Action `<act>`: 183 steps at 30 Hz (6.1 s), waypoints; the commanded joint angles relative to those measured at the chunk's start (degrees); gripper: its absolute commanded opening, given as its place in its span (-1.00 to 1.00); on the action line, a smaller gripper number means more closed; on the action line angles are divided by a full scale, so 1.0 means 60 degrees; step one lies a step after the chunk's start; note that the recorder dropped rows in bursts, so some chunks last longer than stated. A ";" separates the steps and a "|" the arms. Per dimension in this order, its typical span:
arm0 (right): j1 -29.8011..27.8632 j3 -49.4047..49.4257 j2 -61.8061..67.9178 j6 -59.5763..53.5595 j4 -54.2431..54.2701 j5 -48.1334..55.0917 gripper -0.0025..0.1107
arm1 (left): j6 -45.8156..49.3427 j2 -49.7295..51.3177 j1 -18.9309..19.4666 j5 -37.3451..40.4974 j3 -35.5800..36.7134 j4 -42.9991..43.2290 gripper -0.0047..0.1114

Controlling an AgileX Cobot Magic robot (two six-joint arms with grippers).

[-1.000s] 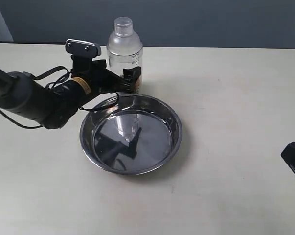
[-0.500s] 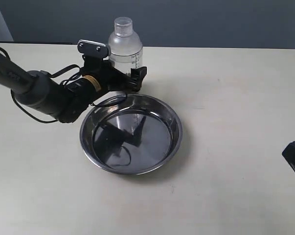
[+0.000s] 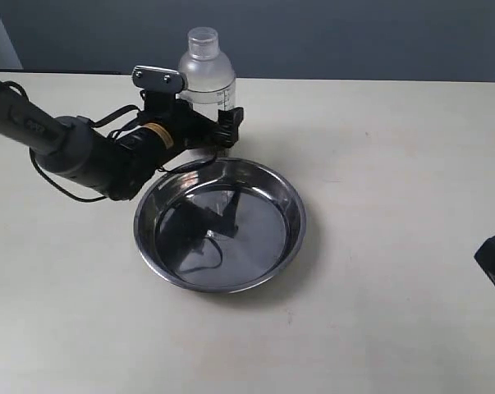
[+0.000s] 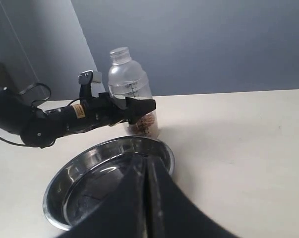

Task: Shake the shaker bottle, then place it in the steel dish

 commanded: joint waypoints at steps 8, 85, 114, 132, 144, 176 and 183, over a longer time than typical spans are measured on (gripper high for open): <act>-0.0007 0.0015 -0.0035 -0.0034 0.0032 -0.0262 -0.97 | -0.0320 0.0023 -0.0472 0.0516 -0.0261 0.0305 -0.45; -0.0007 0.0015 -0.0035 -0.0034 0.0032 -0.0226 -0.97 | 0.4928 -0.6658 -0.3604 0.1920 0.4930 -0.6192 -0.91; -0.0007 0.0015 -0.0035 -0.0034 0.0032 -0.0247 -0.97 | 0.2563 -0.6940 -0.3031 0.4623 0.4052 -0.1811 -0.92; -0.0007 0.0015 -0.0035 -0.0034 0.0032 -0.0228 -0.97 | 0.2920 -0.7016 -0.2377 0.4702 0.4343 -0.5459 -0.84; -0.0007 0.0015 -0.0035 -0.0034 0.0032 -0.0228 -0.97 | 0.2917 -0.7228 -0.2317 0.6176 0.3921 -0.3506 -0.91; -0.0007 0.0015 -0.0035 -0.0034 0.0032 -0.0227 -0.97 | -0.0837 -0.7510 -0.2672 0.4246 0.3946 -0.1169 -0.91; -0.0007 0.0015 -0.0035 -0.0034 0.0032 -0.0244 -0.97 | 0.1818 -0.7396 -0.3204 0.4078 0.3971 -0.2716 -0.91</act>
